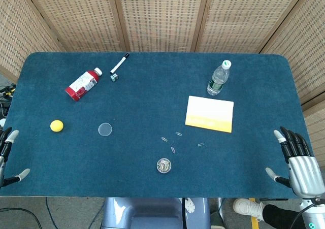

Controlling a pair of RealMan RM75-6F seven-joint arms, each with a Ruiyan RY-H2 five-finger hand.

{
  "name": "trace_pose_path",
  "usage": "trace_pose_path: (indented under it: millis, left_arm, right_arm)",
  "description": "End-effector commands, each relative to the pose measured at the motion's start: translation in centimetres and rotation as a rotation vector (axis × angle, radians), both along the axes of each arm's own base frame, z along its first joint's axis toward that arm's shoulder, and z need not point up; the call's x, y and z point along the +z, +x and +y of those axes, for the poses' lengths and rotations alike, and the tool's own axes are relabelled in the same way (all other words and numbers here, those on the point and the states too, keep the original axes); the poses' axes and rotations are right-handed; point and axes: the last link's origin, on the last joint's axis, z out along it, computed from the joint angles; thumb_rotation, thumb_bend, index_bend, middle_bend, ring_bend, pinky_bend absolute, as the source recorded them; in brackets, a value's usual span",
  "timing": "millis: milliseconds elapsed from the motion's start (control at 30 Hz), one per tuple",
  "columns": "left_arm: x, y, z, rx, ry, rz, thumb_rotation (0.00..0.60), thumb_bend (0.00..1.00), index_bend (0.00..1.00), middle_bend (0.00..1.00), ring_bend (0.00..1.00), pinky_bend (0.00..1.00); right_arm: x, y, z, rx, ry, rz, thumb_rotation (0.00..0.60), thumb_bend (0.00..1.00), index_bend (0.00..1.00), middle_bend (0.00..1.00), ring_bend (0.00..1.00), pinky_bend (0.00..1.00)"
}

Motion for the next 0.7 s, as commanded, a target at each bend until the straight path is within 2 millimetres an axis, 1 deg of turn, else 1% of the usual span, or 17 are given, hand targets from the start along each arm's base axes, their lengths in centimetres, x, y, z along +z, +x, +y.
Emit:
trace_pose_path:
  millis: [33,233,267,367,433,500,567,633,700]
  left_arm:
    - [-0.1,0.0,0.0,0.004,-0.004,-0.003,0.6,0.0,0.0,0.0,0.0,0.0]
    - [-0.1,0.1,0.0,0.003,0.001,-0.004,0.6,0.0,0.0,0.0,0.0,0.0]
    - [0.0,0.1,0.0,0.0,0.005,-0.002,0.6,0.0,0.0,0.0,0.0,0.0]
    - [-0.2,0.0,0.2,0.004,0.003,0.002,0.6,0.0,0.0,0.0,0.0,0.0]
    - [-0.3,0.0,0.4,0.008,-0.009,-0.004,0.6,0.0,0.0,0.0,0.0,0.0]
    - [-0.4,0.0,0.6,0.005,-0.01,-0.004,0.6,0.0,0.0,0.0,0.0,0.0]
    - [-0.4,0.0,0.9,0.003,-0.006,0.004,0.6,0.0,0.0,0.0,0.0,0.0]
    - [-0.6,-0.1,1.0,0.004,-0.006,0.007,0.6,0.0,0.0,0.0,0.0,0.0]
    - [-0.9,-0.2,1.2,0.01,-0.014,0.008,0.6,0.0,0.0,0.0,0.0,0.0]
  right_arm:
    - [-0.1,0.0,-0.1,-0.002,0.005,0.006,0.6,0.0,0.0,0.0,0.0,0.06]
    - [-0.9,0.1,-0.4,0.007,0.029,0.02,0.6,0.0,0.0,0.0,0.0,0.06]
    - [-1.3,0.2,-0.8,0.018,0.043,0.03,0.6,0.0,0.0,0.0,0.0,0.06]
    - [-2.1,0.8,-2.5,0.053,0.064,0.055,0.6,0.0,0.06,0.0,0.0,0.06]
    - [-3.0,1.5,-4.2,0.084,0.113,0.06,0.6,0.0,0.09,0.0,0.0,0.06]
    - [-3.5,1.9,-5.2,0.103,0.145,0.052,0.6,0.0,0.14,0.0,0.0,0.06]
    - [-4.0,2.6,-6.7,0.133,0.173,0.06,0.6,0.04,0.2,0.0,0.0,0.06]
    - [-4.3,3.1,-7.9,0.16,0.174,0.085,0.6,0.11,0.26,0.0,0.0,0.06]
    - [-5.2,4.1,-9.3,0.191,0.185,0.086,0.6,0.16,0.31,0.0,0.0,0.06]
